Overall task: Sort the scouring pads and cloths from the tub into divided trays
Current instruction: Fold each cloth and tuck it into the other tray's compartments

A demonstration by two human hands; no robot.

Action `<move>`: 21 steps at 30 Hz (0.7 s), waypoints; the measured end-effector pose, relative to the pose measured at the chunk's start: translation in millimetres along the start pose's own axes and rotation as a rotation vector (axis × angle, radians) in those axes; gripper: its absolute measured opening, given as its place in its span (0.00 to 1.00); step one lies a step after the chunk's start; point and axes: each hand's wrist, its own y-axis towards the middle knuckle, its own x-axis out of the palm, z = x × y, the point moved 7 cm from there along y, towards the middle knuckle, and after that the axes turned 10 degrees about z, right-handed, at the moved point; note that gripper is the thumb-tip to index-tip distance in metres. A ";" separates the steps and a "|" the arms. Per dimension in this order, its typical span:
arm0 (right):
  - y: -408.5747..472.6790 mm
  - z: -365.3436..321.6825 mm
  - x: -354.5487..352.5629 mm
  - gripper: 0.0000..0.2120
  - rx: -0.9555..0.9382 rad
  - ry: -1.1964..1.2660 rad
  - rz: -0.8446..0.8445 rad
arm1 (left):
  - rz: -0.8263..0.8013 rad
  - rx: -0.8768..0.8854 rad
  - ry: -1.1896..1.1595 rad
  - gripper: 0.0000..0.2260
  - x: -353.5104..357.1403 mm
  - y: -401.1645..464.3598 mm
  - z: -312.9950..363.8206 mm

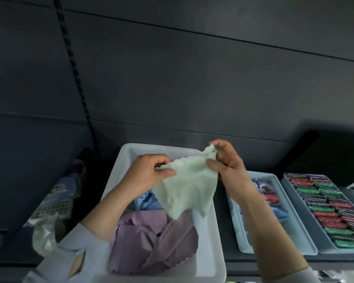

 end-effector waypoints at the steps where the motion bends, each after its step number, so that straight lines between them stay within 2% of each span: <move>1: -2.0 -6.8 1.2 0.25 -0.048 -0.097 -0.072 | 0.026 0.009 -0.016 0.03 -5.8 0.2 1.9; 3: -7.0 -16.1 8.5 0.27 -0.109 -0.326 -0.213 | 0.047 0.052 -0.058 0.01 -14.1 1.5 13.1; 5: -8.9 -20.2 16.6 0.20 -0.160 -0.553 -0.284 | 0.046 0.123 -0.052 0.02 -19.5 4.7 28.1; 7: -9.2 -19.2 22.6 0.09 -0.138 -0.652 -0.293 | 0.045 0.189 -0.009 0.03 -24.5 8.3 41.8; 8: -8.5 -18.8 22.5 0.07 -0.128 -0.672 -0.271 | 0.052 0.210 0.007 0.04 -27.5 10.5 46.0; 10: -7.8 -21.4 18.7 0.11 -0.134 -0.670 -0.218 | 0.094 0.209 0.018 0.05 -36.6 14.7 48.0; 14: -9.8 -31.8 8.7 0.11 -0.165 -0.597 -0.179 | 0.242 0.130 0.038 0.05 -62.9 21.7 35.5; 18: -7.3 -35.8 -3.4 0.07 -0.127 -0.509 -0.144 | 0.316 0.041 0.072 0.03 -78.3 23.1 19.8; 21: -4.9 -34.1 -10.2 0.06 -0.122 -0.579 -0.123 | 0.349 0.021 0.084 0.03 -80.4 22.4 14.4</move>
